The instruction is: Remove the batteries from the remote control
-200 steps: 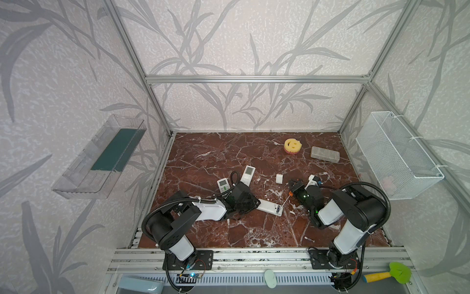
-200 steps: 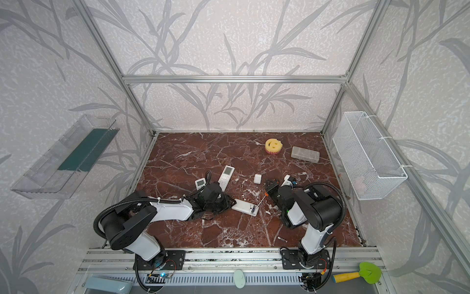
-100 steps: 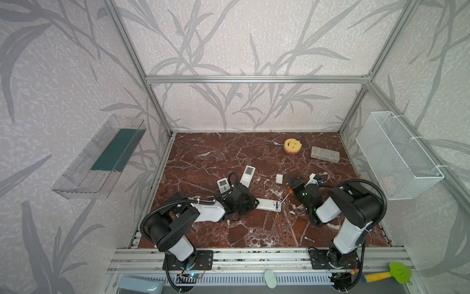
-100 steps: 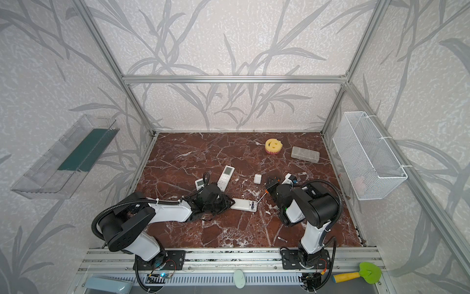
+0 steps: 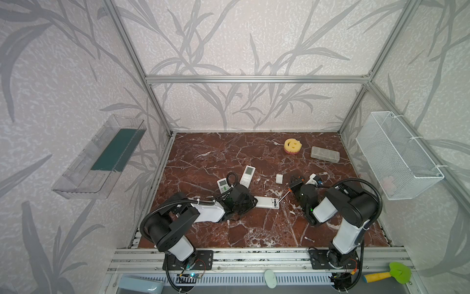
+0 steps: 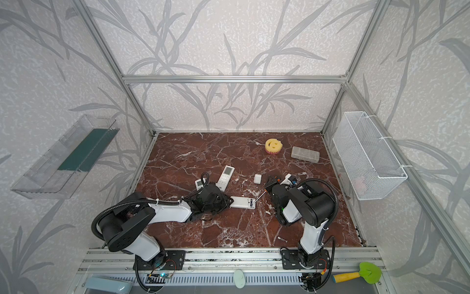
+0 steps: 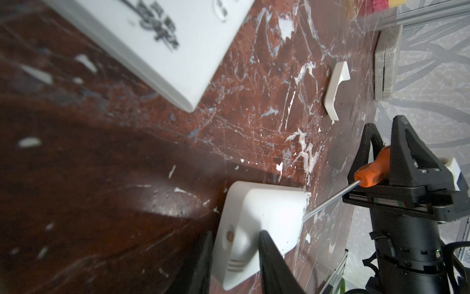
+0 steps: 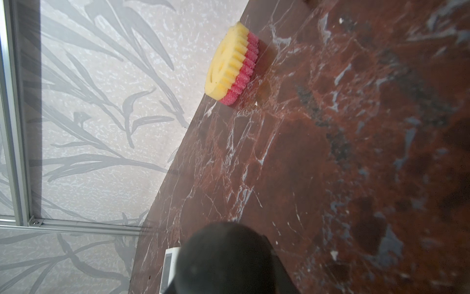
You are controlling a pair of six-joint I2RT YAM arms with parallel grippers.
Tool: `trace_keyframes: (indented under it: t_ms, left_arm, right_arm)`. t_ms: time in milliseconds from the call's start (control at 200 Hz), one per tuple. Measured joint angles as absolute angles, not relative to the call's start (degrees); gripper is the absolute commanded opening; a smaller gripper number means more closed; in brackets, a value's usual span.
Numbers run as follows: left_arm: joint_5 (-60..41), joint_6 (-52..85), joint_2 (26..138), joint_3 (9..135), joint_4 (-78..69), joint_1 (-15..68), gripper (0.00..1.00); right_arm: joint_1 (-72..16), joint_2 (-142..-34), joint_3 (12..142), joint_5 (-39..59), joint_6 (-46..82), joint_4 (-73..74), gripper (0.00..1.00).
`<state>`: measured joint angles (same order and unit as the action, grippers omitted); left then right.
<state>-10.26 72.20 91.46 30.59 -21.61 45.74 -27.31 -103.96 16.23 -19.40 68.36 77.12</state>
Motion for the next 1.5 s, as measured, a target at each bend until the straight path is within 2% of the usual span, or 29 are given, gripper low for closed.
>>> trace_keyframes:
  t_ms: [485,695,1060,1500]
  left_arm:
    - [-11.27,72.84,92.2,30.46,-23.07,45.01,0.33]
    - [-12.05,72.75,92.92,30.46,-23.9,44.56,0.33]
    - [-13.37,72.4,94.19,30.55,-25.8,44.51,0.33]
    - [-14.11,72.4,94.83,30.65,-26.79,44.51,0.33]
  right_arm:
    - [-27.7,-103.42,17.87,-24.43,67.88,76.77,0.0]
    - [-29.23,-96.77,16.47,-22.63,60.69,73.17,0.0]
    - [-33.78,-82.35,18.37,-21.26,45.06,54.13,0.0]
    - [-38.2,-78.89,22.11,-24.18,32.16,47.57,0.0]
